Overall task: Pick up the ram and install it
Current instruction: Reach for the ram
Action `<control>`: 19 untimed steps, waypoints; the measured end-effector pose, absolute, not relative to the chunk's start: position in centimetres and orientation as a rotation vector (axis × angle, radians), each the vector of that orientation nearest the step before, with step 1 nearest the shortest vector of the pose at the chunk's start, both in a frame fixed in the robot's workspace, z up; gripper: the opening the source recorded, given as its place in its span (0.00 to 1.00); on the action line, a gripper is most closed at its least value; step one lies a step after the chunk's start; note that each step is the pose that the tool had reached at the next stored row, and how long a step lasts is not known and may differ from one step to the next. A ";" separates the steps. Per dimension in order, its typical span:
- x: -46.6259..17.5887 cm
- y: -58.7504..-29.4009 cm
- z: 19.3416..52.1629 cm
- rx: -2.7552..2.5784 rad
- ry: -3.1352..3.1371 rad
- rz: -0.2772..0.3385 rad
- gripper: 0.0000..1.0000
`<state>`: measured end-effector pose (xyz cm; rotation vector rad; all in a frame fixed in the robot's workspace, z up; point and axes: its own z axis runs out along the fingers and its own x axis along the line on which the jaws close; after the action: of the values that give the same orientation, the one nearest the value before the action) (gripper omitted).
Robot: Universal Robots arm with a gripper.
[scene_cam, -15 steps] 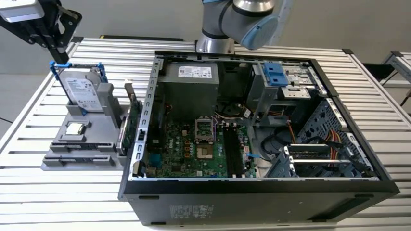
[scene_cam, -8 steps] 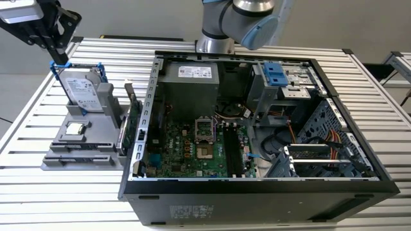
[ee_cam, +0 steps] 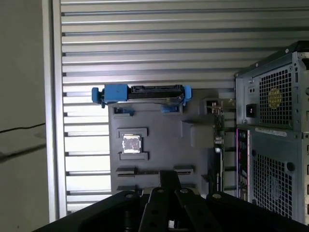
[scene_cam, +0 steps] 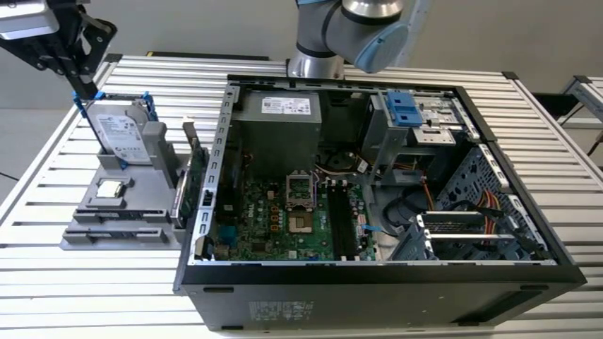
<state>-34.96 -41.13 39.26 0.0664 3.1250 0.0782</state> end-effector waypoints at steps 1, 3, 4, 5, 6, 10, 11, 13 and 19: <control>-35.0 -41.2 39.3 0.067 3.125 0.078 0.00; -35.0 -41.4 39.3 0.067 3.125 0.078 0.00; -35.0 -41.5 39.3 0.068 3.125 0.078 0.00; -35.0 -41.6 39.3 0.069 3.125 0.078 0.00; -35.0 -41.7 39.3 0.070 3.125 0.078 0.00; -35.0 -42.2 39.3 0.079 3.125 0.078 0.00; -35.0 -42.3 39.3 0.081 3.125 0.078 0.00; -35.0 -42.5 39.3 0.085 3.125 0.078 0.00; -35.0 -43.2 39.3 0.093 3.126 0.078 0.00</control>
<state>-34.96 -43.18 39.27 0.0934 3.1256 0.0777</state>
